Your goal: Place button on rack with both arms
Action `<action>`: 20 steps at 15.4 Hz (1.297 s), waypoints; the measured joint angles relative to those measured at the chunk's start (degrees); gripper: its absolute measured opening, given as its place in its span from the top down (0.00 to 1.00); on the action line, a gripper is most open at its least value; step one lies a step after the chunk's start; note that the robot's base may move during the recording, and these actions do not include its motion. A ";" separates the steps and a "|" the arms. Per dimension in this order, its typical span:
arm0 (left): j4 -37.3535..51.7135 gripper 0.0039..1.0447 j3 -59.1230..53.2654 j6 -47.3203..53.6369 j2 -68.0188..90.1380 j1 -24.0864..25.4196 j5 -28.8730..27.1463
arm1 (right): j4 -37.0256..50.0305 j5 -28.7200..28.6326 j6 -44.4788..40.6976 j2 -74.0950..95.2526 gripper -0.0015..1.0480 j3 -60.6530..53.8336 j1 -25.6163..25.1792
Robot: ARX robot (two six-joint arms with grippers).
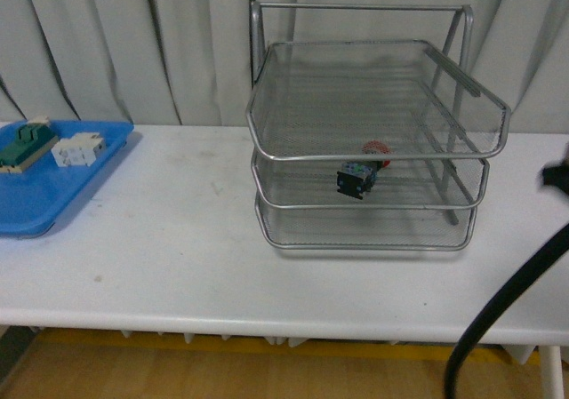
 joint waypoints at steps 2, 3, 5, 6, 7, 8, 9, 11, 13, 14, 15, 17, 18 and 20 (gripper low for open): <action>-0.07 0.06 0.00 0.00 0.00 0.00 -0.02 | 10.38 3.52 -9.38 -12.13 0.98 -10.49 -6.54; -0.04 0.06 0.00 0.00 0.00 0.00 -0.02 | 5.99 1.38 -13.20 -21.40 0.98 -13.07 -11.56; 0.02 0.06 0.00 0.02 0.00 0.00 0.00 | -0.50 0.04 -15.93 -34.21 0.98 -15.45 -11.34; 0.02 0.06 0.00 0.02 0.00 0.00 0.00 | -0.98 -0.13 -16.44 -37.24 0.98 -16.85 -11.45; 0.00 0.06 0.00 0.00 0.00 0.00 0.00 | -1.97 -0.11 -16.85 -39.17 0.98 -18.12 -11.45; 0.00 0.06 0.00 0.00 0.00 0.00 0.00 | -3.06 -0.11 -16.98 -40.57 0.98 -19.34 -11.45; 0.02 0.06 0.00 0.02 0.00 0.00 -0.02 | -3.96 -0.11 -17.00 -42.47 0.98 -20.31 -11.45; 0.02 0.06 0.00 0.00 0.00 0.00 -0.02 | -6.27 -0.11 -17.00 -46.64 0.98 -21.51 -11.45; 0.00 0.06 0.00 0.00 0.00 0.00 -0.02 | -8.63 -0.11 -17.00 -49.86 0.98 -22.71 -11.45; 0.02 0.06 0.00 0.00 0.00 0.00 -0.02 | -9.81 -0.11 -17.00 -51.45 0.98 -22.97 -11.45; 0.02 0.06 0.00 0.00 0.00 0.00 0.00 | -8.28 -0.11 -17.00 -52.46 0.98 -24.04 -11.45; 0.02 0.06 0.00 0.00 0.00 0.00 0.00 | -10.64 -0.09 -17.03 -54.66 0.98 -24.61 -11.45; 0.02 0.06 0.00 0.00 0.00 0.00 -0.02 | -12.35 -0.09 -17.03 -56.81 0.98 -24.61 -11.45; 0.02 0.06 0.00 0.00 0.00 0.00 0.00 | -14.82 -0.09 -17.05 -58.93 0.98 -24.61 -11.45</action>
